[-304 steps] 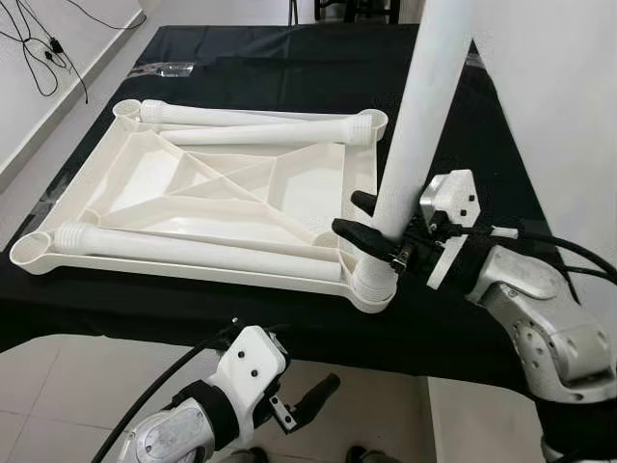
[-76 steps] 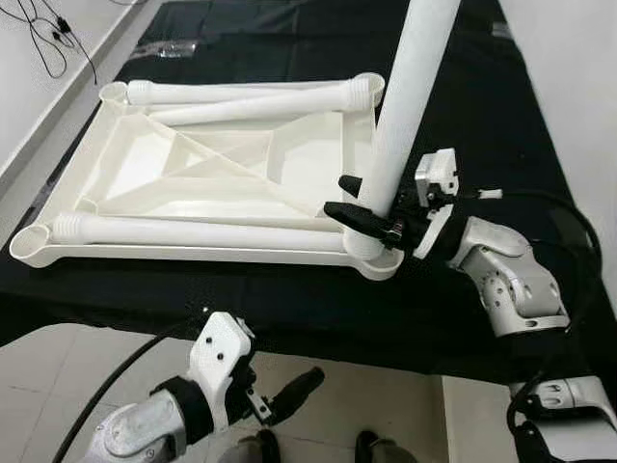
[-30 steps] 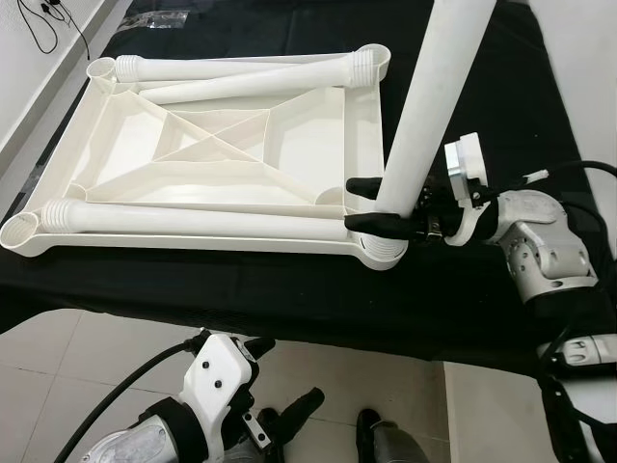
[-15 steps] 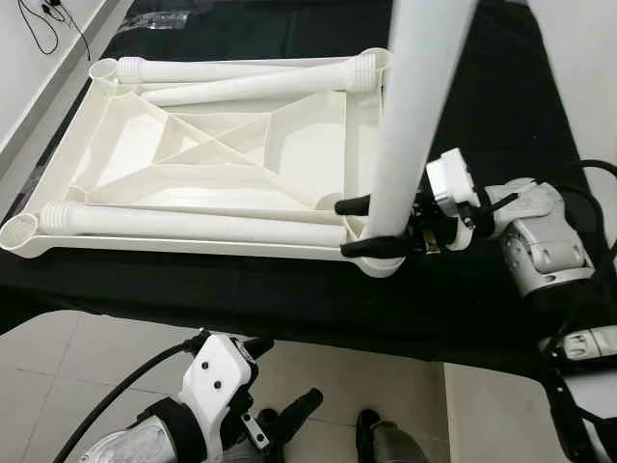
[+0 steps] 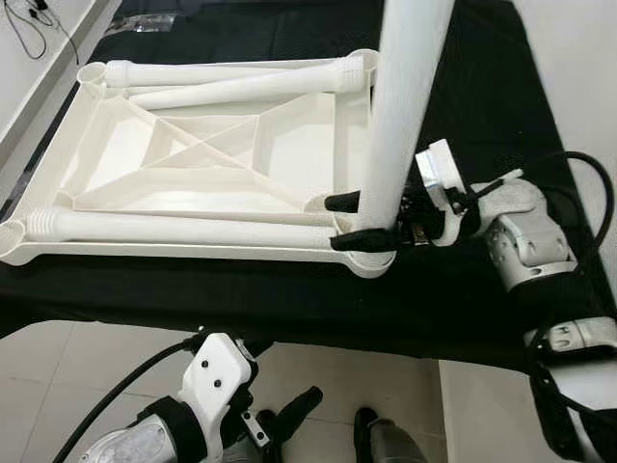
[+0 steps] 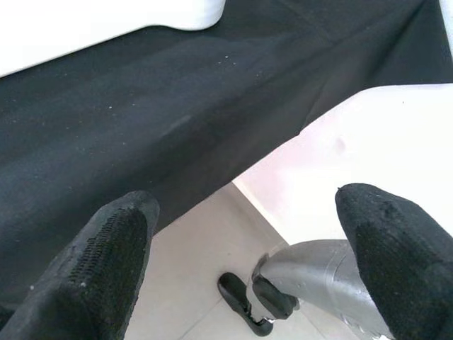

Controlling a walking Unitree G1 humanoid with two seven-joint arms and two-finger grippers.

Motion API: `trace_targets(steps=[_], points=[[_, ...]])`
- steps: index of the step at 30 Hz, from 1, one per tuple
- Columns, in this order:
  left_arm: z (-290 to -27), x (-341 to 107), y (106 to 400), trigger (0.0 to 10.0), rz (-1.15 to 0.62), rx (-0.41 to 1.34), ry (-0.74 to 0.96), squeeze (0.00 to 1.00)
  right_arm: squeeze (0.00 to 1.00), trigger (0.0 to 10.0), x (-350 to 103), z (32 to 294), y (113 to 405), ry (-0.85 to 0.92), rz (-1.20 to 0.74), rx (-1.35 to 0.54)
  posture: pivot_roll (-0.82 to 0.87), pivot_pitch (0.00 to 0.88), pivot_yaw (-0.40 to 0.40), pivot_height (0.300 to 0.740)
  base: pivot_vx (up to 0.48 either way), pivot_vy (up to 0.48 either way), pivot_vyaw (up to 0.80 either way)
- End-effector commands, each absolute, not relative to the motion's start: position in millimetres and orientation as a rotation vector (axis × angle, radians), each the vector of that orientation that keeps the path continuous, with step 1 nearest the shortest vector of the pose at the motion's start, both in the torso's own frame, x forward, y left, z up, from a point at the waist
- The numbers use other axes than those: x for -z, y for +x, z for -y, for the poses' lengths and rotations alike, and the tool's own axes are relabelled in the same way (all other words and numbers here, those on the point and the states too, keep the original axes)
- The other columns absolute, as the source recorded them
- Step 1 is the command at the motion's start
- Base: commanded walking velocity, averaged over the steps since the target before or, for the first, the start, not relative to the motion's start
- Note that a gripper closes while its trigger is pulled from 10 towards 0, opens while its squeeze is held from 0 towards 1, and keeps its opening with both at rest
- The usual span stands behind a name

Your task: Building children table

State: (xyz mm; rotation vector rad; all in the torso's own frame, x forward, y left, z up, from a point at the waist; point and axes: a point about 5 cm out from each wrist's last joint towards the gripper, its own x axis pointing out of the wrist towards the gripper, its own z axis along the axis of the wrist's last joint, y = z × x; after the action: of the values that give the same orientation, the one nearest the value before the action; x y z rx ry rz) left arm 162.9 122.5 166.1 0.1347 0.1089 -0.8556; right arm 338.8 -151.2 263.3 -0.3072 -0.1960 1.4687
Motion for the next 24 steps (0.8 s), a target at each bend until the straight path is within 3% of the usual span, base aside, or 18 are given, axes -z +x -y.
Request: trace_targets(steps=[1, 10, 13, 15, 17, 18, 19, 21, 23, 24], points=[[-123.1, -161.1, 160.1, 10.0, -0.136, 0.859, 0.138, 0.0, 0.0, 10.0, -238.4, 153.1, 339.0, -0.266, 0.092, -1.429, 0.1, 0.381, 0.039, 0.74, 0.0, 0.0, 0.0], [-120.0, -159.5, 163.7, 10.0, -0.126, 0.862, 0.134, 0.0, 0.0, 10.0, -232.8, 164.9, 321.2, -0.258, 0.133, -1.271, 0.07, 0.37, 0.034, 0.74, 0.0, 0.0, 0.0], [-119.1, -158.3, 165.6, 10.0, -0.118, 0.86, 0.137, 0.0, 0.0, 10.0, -216.1, 160.8, 295.9, -0.221, 0.106, -1.097, 0.06, 0.362, 0.025, 0.74, 0.0, 0.0, 0.0], [-119.1, -158.3, 165.6, 10.0, -0.118, 0.86, 0.137, 0.0, 0.0, 10.0, -216.1, 160.8, 295.9, -0.221, 0.106, -1.097, 0.06, 0.362, 0.025, 0.74, 0.0, 0.0, 0.0], [-119.1, -157.2, 166.5, 10.0, -0.116, 0.858, 0.141, 0.0, 0.0, 10.0, -191.0, 148.9, 279.7, -0.247, 0.048, -0.853, 0.05, 0.354, -0.002, 0.74, 0.0, 0.0, 0.0], [-119.1, -157.2, 166.5, 10.0, -0.116, 0.858, 0.141, 0.0, 0.0, 10.0, -191.0, 148.9, 279.7, -0.247, 0.048, -0.853, 0.05, 0.354, -0.002, 0.74, 0.0, 0.0, 0.0], [-118.9, -156.6, 166.6, 10.0, -0.115, 0.857, 0.142, 0.0, 0.0, 10.0, -175.1, 144.3, 271.5, -0.248, -0.009, -0.556, 0.05, 0.349, -0.008, 0.74, 0.0, 0.0, 0.0], [-118.9, -156.6, 166.6, 10.0, -0.115, 0.857, 0.142, 0.0, 0.0, 10.0, -175.1, 144.3, 271.5, -0.248, -0.009, -0.556, 0.05, 0.349, -0.008, 0.74, 0.0, 0.0, 0.0], [-120.4, -157.0, 172.1, 10.0, -0.103, 0.828, 0.125, 0.0, 0.0, 10.0, -149.8, 106.4, 235.5, -0.132, -0.137, -0.304, 0.05, 0.321, -0.006, 0.74, 0.0, 0.0, 0.0], [-120.4, -157.0, 172.1, 10.0, -0.103, 0.828, 0.125, 0.0, 0.0, 10.0, -149.8, 106.4, 235.5, -0.132, -0.137, -0.304, 0.05, 0.321, -0.006, 0.74, 0.0, 0.0, 0.0]])
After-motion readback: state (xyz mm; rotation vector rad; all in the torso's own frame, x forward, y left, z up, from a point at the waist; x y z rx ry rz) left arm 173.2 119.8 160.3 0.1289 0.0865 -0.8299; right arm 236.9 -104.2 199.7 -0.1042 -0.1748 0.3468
